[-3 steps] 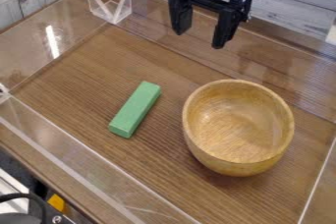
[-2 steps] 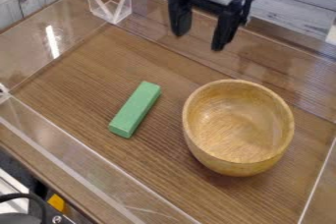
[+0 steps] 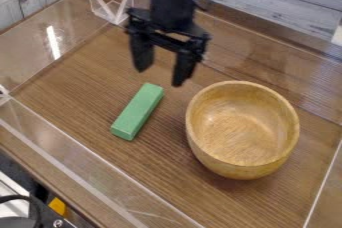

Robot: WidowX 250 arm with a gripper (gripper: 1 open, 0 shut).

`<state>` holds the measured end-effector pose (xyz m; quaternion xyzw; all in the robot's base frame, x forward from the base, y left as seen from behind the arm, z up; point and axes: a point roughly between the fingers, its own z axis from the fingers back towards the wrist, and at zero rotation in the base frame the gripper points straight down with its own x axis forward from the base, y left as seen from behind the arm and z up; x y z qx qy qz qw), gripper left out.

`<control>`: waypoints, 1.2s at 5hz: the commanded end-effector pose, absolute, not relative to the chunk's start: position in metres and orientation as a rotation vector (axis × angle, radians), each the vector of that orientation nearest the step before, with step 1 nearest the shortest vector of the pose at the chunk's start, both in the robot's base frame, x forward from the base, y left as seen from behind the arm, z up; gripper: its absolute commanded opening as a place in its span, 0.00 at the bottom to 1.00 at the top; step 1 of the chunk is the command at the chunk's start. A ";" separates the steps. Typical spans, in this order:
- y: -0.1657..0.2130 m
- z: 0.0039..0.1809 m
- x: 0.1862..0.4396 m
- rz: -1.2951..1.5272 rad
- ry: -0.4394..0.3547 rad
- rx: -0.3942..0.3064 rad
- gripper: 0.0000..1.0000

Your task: Put the green block in the brown bowl

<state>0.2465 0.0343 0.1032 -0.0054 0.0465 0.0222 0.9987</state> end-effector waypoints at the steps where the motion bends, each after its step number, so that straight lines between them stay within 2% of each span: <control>1: 0.054 0.105 0.238 0.044 0.039 0.009 1.00; 2: 0.061 0.096 0.230 0.051 0.027 0.015 1.00; 6: 0.064 0.068 0.230 0.054 0.017 0.014 1.00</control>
